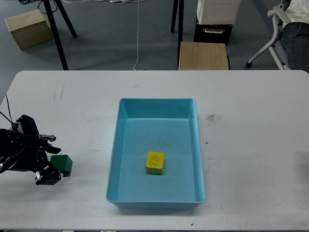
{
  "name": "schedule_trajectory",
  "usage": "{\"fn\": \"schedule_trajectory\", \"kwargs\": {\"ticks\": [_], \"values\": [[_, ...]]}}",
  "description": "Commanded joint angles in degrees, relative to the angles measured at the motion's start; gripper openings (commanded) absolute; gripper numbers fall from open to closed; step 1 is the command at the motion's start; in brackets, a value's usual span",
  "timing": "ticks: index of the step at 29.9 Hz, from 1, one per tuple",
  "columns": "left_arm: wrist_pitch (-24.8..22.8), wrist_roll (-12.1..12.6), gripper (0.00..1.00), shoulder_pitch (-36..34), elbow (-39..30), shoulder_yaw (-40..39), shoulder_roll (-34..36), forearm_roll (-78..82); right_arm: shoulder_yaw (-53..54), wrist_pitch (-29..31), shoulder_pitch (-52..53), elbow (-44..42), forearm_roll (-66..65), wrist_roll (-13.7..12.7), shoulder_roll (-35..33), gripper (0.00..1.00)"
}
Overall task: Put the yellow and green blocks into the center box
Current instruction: 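Close the left gripper around the dark green cube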
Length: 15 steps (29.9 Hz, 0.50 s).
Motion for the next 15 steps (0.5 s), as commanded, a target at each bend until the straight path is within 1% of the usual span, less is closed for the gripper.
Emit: {"fn": "schedule_trajectory", "kwargs": {"ticks": [1,4,7,9,14,15], "values": [[0.0,0.0,0.72,0.0,0.9,0.0,0.0,0.0,0.0,0.0,0.0,0.0,0.0,0.0,0.1,0.97],[-0.1,0.0,0.76,0.1,1.3,0.1,0.0,0.0,0.0,0.0,0.0,0.0,0.0,0.0,0.1,0.97],[-0.1,0.0,0.76,0.0,1.8,1.0,0.0,0.0,0.0,0.0,0.0,0.0,0.0,0.0,0.1,0.97],[-0.1,0.0,0.8,0.0,1.8,1.1,0.0,0.0,0.0,0.0,0.0,0.0,0.0,0.0,0.1,0.97],[0.2,0.0,0.81,0.3,1.9,1.2,0.0,0.0,0.0,0.0,0.0,0.0,0.0,-0.1,0.1,0.97],[0.6,0.0,0.79,0.4,1.9,1.2,0.0,0.0,0.1,0.0,0.0,0.0,0.0,0.0,0.1,0.97]]}}
